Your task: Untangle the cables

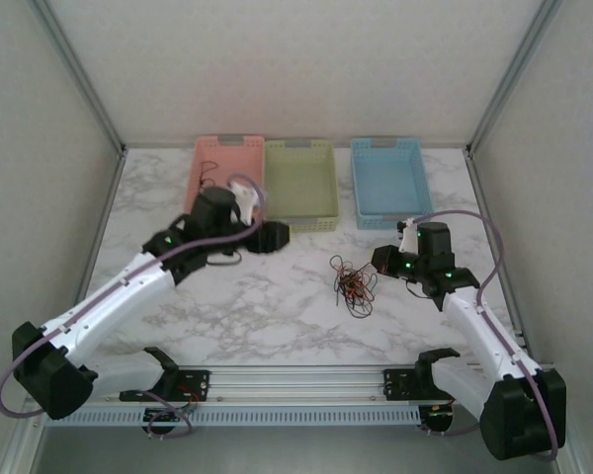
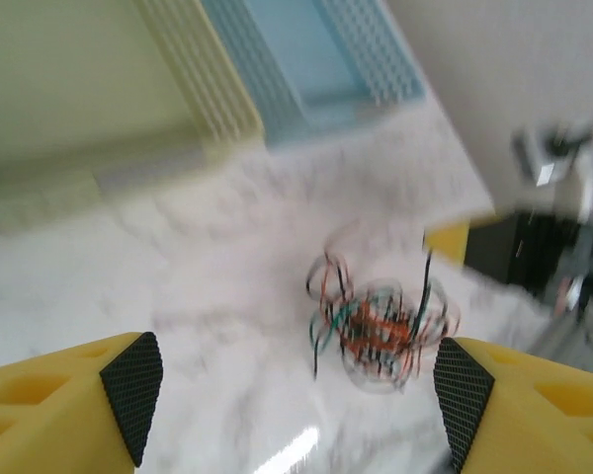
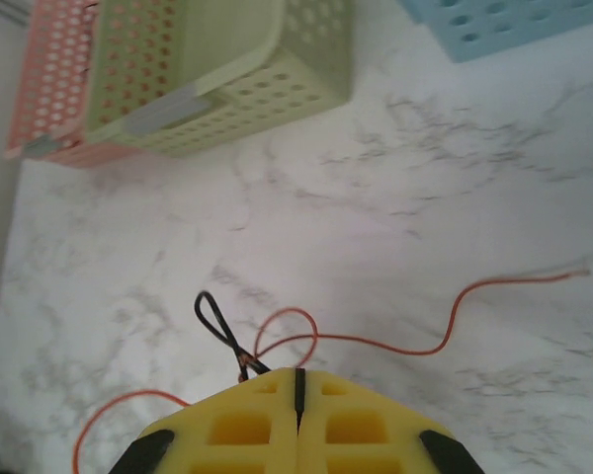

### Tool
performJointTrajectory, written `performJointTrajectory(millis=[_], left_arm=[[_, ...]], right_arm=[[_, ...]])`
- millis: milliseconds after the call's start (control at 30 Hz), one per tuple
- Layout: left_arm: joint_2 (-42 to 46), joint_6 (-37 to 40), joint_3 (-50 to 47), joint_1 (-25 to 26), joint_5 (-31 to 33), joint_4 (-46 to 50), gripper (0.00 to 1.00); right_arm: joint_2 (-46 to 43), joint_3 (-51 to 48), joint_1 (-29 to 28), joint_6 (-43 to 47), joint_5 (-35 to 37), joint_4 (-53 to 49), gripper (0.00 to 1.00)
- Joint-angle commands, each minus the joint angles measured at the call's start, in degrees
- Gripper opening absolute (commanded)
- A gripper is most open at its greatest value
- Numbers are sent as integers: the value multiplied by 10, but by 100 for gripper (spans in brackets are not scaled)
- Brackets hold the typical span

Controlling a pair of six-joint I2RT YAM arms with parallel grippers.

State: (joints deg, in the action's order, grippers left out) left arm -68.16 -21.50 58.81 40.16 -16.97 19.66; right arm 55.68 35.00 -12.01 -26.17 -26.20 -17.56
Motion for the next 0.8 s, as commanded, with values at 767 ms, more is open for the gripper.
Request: performJointTrajectory(millis=[767], left_arm=[[53, 29, -150, 133, -64, -156, 70]], right_arm=[[28, 80, -98, -75, -53, -20, 0]])
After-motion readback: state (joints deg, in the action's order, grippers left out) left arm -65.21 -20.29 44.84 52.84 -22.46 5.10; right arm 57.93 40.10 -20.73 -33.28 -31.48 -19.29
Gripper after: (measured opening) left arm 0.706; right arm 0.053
